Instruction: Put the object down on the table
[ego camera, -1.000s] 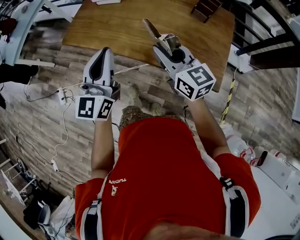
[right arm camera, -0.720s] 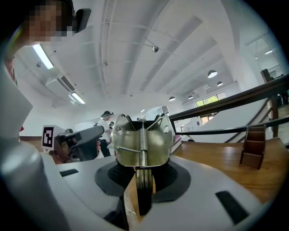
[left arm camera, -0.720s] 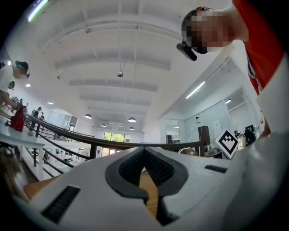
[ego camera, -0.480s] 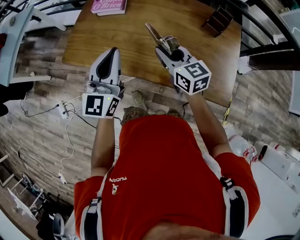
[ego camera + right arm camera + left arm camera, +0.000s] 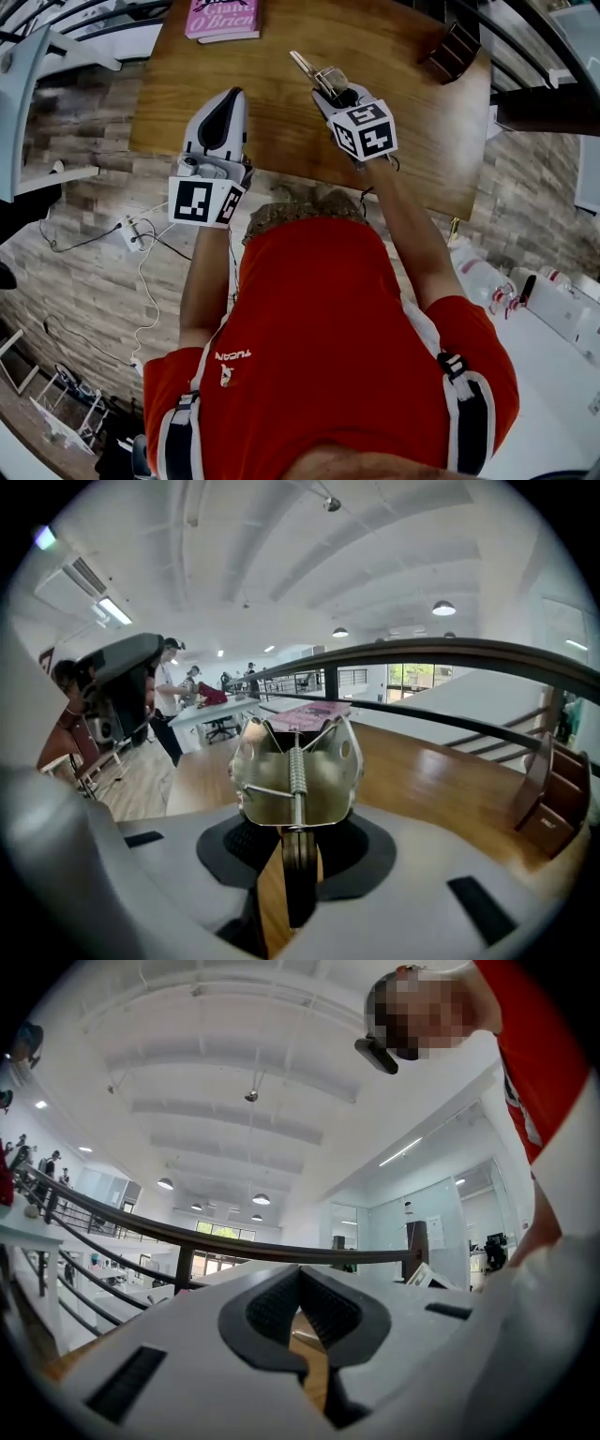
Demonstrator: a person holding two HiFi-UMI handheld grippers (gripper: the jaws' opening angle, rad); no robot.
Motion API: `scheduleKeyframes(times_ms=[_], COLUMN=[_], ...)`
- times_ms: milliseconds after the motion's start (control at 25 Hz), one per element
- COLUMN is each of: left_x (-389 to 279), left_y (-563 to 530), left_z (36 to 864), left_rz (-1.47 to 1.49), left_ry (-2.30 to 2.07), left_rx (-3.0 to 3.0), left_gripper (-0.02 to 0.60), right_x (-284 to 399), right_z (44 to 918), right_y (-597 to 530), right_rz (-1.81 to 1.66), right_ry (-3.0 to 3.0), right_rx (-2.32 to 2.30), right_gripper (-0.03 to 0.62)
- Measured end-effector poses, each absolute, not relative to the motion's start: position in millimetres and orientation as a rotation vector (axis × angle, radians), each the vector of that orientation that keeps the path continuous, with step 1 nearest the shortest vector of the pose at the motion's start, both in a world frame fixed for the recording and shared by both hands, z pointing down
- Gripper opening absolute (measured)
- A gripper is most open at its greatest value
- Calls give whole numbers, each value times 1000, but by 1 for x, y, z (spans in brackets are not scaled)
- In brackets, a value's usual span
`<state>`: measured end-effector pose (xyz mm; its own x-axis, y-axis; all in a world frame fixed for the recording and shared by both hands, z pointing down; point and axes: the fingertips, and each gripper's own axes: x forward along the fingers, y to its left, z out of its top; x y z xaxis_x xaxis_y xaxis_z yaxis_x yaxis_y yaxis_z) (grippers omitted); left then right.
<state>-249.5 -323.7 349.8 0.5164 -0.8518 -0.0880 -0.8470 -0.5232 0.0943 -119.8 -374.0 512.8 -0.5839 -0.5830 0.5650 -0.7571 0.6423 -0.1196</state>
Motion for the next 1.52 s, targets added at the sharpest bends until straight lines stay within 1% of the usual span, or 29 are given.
scheduleKeyframes(times_ms=[480,960,1040,1120,1360,1520], left_x=[-255,-255,-255,-254,-249,-248], left_y=[-355,-367,-367,-367,-365,-365], left_z=[370,380,381,383,386,385], left_rz=[-175,-141,-135,-128,-114,-109], left_ry=[-1581,-1594,-1594,-1591,-1573,-1574], left_rx=[2629,2597,2593,2590,2594,2600], left_gripper=[9,9,9,9,9,9], right_x=[-119,-126,-127,-126,-116,-105], right_z=[582,606,606,604,597,598], right_y=[-402,-409,-410,-410,-414,-417], right_rz=[523,540,534,527,496,495], right_ry=[-2152,-2106,-2111,-2116,-2127,-2120], right_rx=[963,895,892,893,919,945], right_gripper=[115,120,127,160,209,227])
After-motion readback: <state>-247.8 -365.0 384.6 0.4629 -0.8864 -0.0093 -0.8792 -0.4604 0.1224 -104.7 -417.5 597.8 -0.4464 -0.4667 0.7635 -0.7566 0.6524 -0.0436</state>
